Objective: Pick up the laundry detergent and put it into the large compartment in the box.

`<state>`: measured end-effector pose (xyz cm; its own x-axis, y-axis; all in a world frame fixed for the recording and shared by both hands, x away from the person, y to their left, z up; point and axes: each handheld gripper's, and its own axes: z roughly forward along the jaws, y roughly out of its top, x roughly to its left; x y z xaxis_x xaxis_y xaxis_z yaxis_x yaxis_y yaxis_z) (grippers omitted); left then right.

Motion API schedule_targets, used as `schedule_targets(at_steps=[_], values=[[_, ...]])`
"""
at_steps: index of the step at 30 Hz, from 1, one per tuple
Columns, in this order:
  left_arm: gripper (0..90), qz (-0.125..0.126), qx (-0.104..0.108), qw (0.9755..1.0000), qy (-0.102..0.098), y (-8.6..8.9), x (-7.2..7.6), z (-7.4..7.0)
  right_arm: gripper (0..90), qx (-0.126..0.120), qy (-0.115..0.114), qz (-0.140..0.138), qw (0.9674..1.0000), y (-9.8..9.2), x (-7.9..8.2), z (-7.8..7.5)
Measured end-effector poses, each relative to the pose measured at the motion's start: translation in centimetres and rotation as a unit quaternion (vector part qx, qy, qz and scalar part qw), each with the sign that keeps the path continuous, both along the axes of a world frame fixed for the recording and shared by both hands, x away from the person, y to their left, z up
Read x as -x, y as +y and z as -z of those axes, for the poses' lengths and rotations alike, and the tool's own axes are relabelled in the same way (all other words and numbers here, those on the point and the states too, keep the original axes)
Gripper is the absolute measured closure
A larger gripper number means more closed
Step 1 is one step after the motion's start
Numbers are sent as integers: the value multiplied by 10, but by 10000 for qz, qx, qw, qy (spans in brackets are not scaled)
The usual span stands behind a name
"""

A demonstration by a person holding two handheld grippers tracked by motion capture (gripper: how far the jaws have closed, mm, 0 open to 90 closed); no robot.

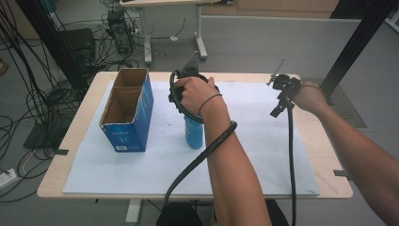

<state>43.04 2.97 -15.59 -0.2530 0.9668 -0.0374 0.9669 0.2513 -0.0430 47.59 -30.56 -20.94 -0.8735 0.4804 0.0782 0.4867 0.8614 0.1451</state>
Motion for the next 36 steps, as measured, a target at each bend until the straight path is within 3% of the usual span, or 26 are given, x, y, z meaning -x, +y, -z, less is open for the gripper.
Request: schedule_targets(at_steps=[36], values=[[57,10,53,10000,-23,3,6,-2,38,-11,-25,39,10000,1,2,0]])
